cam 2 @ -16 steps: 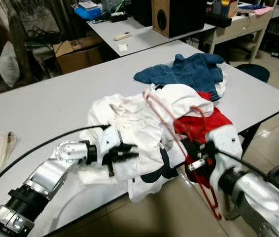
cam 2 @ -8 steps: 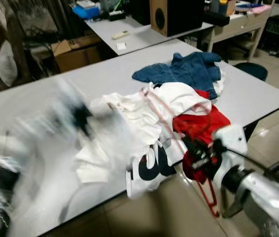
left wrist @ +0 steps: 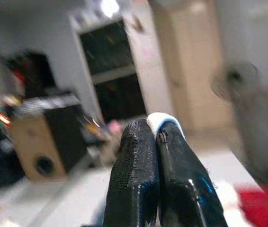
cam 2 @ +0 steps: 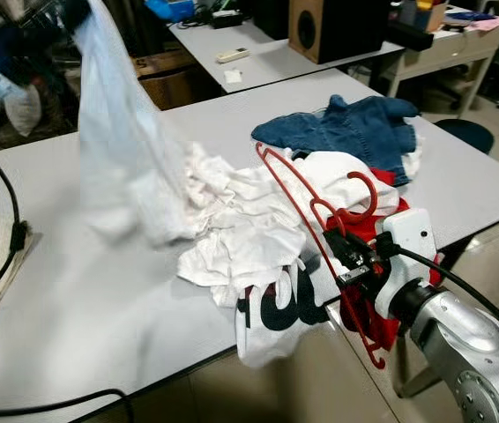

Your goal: Hang hanger

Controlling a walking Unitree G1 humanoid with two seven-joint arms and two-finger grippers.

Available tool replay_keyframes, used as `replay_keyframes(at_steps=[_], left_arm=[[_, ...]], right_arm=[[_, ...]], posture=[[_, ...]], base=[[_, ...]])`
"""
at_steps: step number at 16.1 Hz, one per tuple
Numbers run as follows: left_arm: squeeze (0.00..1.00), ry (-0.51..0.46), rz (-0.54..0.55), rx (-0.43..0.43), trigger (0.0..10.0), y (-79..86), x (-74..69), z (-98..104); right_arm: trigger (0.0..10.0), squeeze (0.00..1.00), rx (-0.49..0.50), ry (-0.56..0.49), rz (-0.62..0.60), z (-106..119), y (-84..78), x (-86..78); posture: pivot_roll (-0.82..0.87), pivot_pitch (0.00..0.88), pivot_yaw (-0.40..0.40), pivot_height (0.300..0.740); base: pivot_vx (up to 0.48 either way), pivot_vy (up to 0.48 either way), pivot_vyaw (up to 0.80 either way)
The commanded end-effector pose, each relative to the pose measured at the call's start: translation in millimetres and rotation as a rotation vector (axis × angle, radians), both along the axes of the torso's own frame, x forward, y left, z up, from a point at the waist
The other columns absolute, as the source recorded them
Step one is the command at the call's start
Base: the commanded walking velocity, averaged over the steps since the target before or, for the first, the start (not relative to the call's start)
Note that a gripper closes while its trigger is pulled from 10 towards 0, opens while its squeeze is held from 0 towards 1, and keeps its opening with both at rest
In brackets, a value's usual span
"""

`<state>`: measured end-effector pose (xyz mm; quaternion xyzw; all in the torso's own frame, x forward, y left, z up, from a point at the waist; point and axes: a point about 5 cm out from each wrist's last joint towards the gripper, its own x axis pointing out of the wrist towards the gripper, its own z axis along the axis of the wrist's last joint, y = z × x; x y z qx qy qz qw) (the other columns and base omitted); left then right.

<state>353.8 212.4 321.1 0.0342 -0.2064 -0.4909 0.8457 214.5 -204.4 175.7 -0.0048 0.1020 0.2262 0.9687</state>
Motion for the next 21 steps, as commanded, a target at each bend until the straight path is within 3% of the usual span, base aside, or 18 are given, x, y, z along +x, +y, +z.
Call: replay_keyframes(at_steps=[1, 3, 5, 6, 7, 8, 9, 10, 14, 15, 16, 17, 18, 20, 21], left_arm=[[0.00, 0.071, -0.040, 0.103, 0.0, -2.2, 0.2, -20], [0.00, 0.156, -0.107, 0.192, 0.0, -7.8, -3.1, -50], [0.00, 0.292, -0.230, 0.391, 0.0, -9.9, -24.6, -94], [0.00, 0.326, -0.235, 0.500, 0.0, -6.8, -31.7, -112], [0.00, 0.311, -0.116, 0.555, 10.0, -1.8, -27.6, -122], [0.00, 0.318, -0.113, 0.566, 10.0, -0.1, -27.8, -123], [0.72, 0.332, -0.122, 0.576, 10.0, 1.2, -30.7, -126], [1.00, 0.331, -0.126, 0.545, 10.0, -2.0, -34.9, -127], [1.00, 0.363, -0.065, 0.428, 10.0, -6.9, -39.3, -126], [1.00, 0.349, 0.026, 0.383, 10.0, -4.6, -36.0, -123], [1.00, 0.367, 0.155, 0.253, 10.0, -0.6, -27.1, -115], [1.00, 0.377, 0.183, 0.216, 10.0, 0.6, -25.9, -112], [1.00, 0.394, 0.138, 0.188, 10.0, -1.2, -35.3, -106], [1.00, 0.357, 0.022, 0.328, 10.0, -5.9, -52.4, -108], [1.00, 0.373, -0.019, 0.487, 10.0, -2.0, -63.0, -116]], right_arm=[[10.0, 0.00, 0.001, -0.011, 0.021, 1, 5.0, -2.0], [10.0, 0.00, -0.006, -0.009, 0.032, -1, 6.9, -3.0], [10.0, 0.00, -0.015, 0.006, 0.067, -4, 10.7, -7.2], [10.0, 0.00, -0.019, 0.015, 0.084, -5, 11.8, -8.6], [10.0, 0.00, -0.023, 0.027, 0.106, -7, 13.7, -9.4], [10.0, 0.00, -0.022, 0.030, 0.108, -7, 14.0, -9.1], [10.0, 0.00, -0.027, 0.035, 0.110, -8, 14.2, -8.0], [10.0, 0.00, -0.034, 0.041, 0.117, -9, 14.7, -6.4], [10.0, 0.00, -0.052, 0.059, 0.104, -13, 13.9, -2.7], [10.0, 0.00, -0.062, 0.069, 0.080, -15, 11.9, -1.0], [10.0, 0.00, -0.077, 0.079, 0.071, -17, 10.8, -0.8], [10.0, 0.00, -0.084, 0.085, 0.071, -18, 10.7, -1.0], [10.0, 0.00, -0.099, 0.093, 0.085, -20, 12.2, -1.6], [10.0, 0.00, -0.129, 0.099, 0.104, -21, 12.8, -2.3], [10.0, 0.00, -0.141, 0.104, 0.110, -23, 12.7, -1.7]], posture=[[-0.06, 0.000, 0.120, 0.740], [-0.06, 0.000, 0.125, 0.740], [-0.06, 0.000, 0.124, 0.740], [-0.06, 0.000, 0.120, 0.740], [-0.06, 0.000, 0.114, 0.740], [-0.06, 0.000, 0.113, 0.740], [-0.05, 0.000, 0.109, 0.740], [-0.05, 0.000, 0.106, 0.740], [-0.04, 0.000, 0.106, 0.740], [-0.03, 0.000, 0.108, 0.740], [-0.03, 0.000, 0.108, 0.740], [-0.03, 0.000, 0.108, 0.740], [-0.03, 0.000, 0.106, 0.740], [-0.02, 0.000, 0.102, 0.740], [-0.01, 0.000, 0.089, 0.740]], base=[[0.000, 0.000, 0.00], [0.000, 0.000, 0.00], [0.000, 0.000, 0.00], [0.000, 0.000, 0.00], [0.000, 0.000, 0.00], [0.000, 0.000, 0.00], [0.000, 0.000, 0.00], [0.000, 0.000, 0.00], [0.000, 0.000, 0.00], [0.000, 0.000, 0.00], [0.000, 0.000, 0.00], [0.000, 0.000, 0.00], [0.000, 0.000, 0.00], [0.000, 0.000, 0.00], [0.000, 0.000, 0.00]])
